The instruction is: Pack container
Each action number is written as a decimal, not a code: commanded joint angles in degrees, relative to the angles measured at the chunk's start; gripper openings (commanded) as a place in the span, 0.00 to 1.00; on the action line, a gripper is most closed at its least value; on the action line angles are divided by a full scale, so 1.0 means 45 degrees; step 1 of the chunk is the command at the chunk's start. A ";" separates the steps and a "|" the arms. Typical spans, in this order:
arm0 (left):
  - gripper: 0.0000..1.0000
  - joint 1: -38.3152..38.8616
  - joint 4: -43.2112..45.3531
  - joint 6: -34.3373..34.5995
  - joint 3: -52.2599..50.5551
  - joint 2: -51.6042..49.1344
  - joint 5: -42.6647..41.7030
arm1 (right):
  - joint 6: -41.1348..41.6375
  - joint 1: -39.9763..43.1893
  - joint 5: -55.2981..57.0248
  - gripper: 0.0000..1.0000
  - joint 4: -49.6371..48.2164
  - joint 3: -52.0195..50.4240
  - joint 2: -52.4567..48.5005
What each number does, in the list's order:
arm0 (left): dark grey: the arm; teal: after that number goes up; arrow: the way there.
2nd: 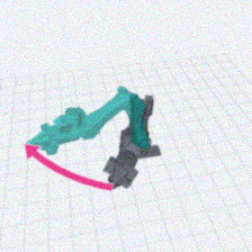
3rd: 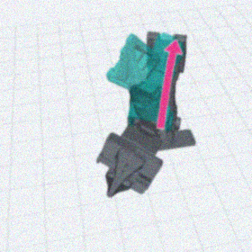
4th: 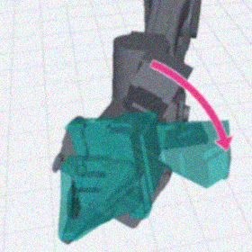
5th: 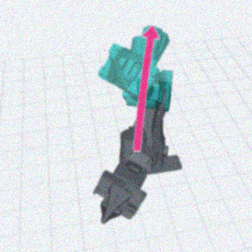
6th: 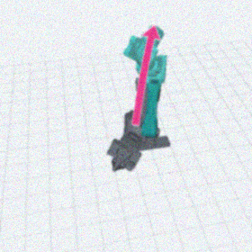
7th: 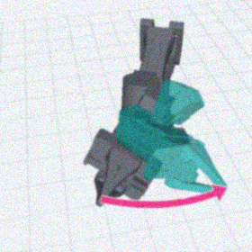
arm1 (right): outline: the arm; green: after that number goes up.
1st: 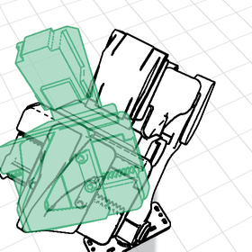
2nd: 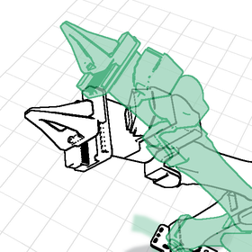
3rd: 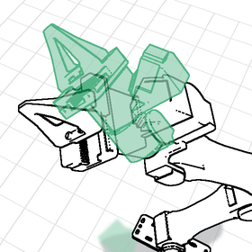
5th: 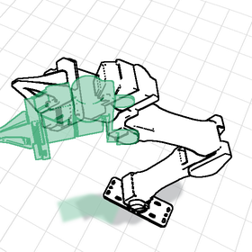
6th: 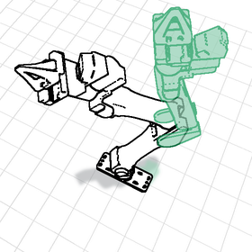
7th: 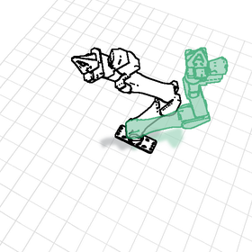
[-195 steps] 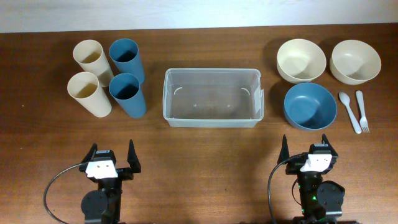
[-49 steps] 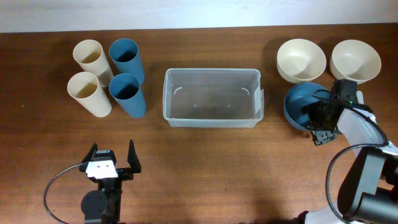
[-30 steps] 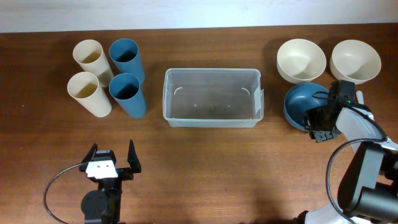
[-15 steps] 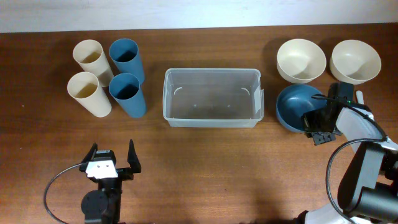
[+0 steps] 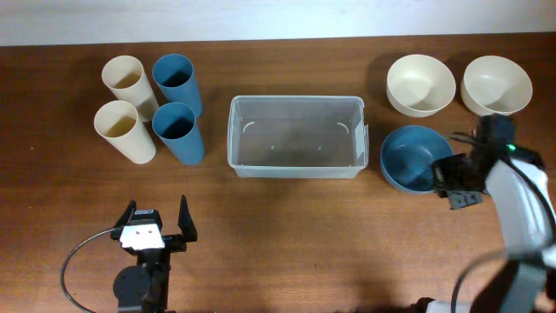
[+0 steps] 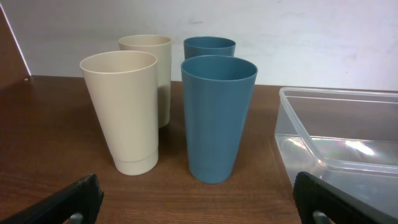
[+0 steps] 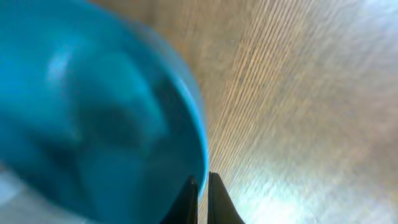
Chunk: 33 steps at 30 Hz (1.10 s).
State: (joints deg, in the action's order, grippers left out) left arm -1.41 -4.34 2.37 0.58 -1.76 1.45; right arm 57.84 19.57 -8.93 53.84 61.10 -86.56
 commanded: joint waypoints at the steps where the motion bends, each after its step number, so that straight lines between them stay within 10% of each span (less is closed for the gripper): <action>1: 1.00 0.0029 -0.0097 -0.0112 -0.0015 -0.0039 -0.0189 | -0.0539 0.0073 -0.0146 0.04 0.0452 0.0350 0.2171; 14: 1.00 0.0029 -0.0097 -0.0112 -0.0015 -0.0039 -0.0189 | -0.2123 0.0073 -0.2225 0.04 0.1418 0.0355 0.7524; 23: 1.00 0.0029 -0.0097 -0.0112 -0.0015 -0.0039 -0.0189 | -0.5707 0.0053 -0.4454 0.04 0.1282 0.0355 0.8024; 33: 1.00 0.0029 -0.0097 -0.0112 -0.0015 -0.0039 -0.0189 | -0.5498 -0.3293 -0.5289 0.04 -0.0457 0.0355 0.7174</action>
State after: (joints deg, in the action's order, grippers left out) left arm -1.41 -4.34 2.39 0.58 -1.78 1.45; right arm 33.78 10.59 -30.52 53.93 61.73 -52.42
